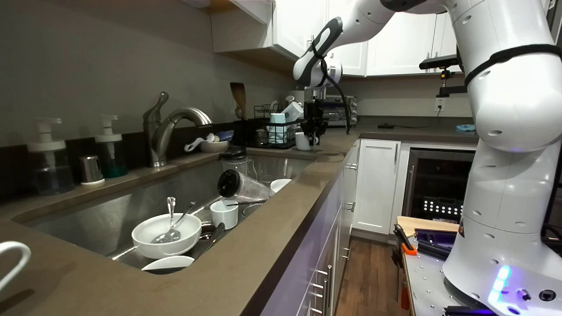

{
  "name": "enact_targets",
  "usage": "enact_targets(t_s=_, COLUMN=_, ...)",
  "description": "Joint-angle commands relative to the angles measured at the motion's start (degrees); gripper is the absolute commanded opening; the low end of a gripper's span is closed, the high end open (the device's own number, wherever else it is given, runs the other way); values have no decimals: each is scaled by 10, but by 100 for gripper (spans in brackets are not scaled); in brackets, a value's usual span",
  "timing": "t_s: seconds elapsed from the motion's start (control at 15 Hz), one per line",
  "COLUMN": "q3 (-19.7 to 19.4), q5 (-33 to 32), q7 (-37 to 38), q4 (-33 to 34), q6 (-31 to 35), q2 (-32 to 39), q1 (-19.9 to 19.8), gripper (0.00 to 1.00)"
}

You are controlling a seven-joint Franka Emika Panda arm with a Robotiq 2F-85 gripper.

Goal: Empty the mug into the sink

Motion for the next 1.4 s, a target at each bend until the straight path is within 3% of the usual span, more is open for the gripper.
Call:
enact_targets(t_s=0.0, q3=3, q5=-3, q7=-1, q4=-13, q6=4, q2=-14, q1=-5, gripper=17)
enact_targets(t_s=0.07, q3=3, q5=-3, q7=-1, q4=-13, q6=4, q2=-15, q1=-6, gripper=16)
enact_targets(t_s=0.13, q3=3, q5=-3, q7=0, q4=-14, q6=4, q2=-15, q1=-5, gripper=6)
enact_targets(t_s=0.27, q3=2, q5=-5, q7=1, q4=-17, q6=1, q2=-19, q1=-4, gripper=4)
enact_targets(t_s=1.33, q3=3, q5=-43, q7=-18, q4=-128, q6=0, q2=-122, q1=19, gripper=5)
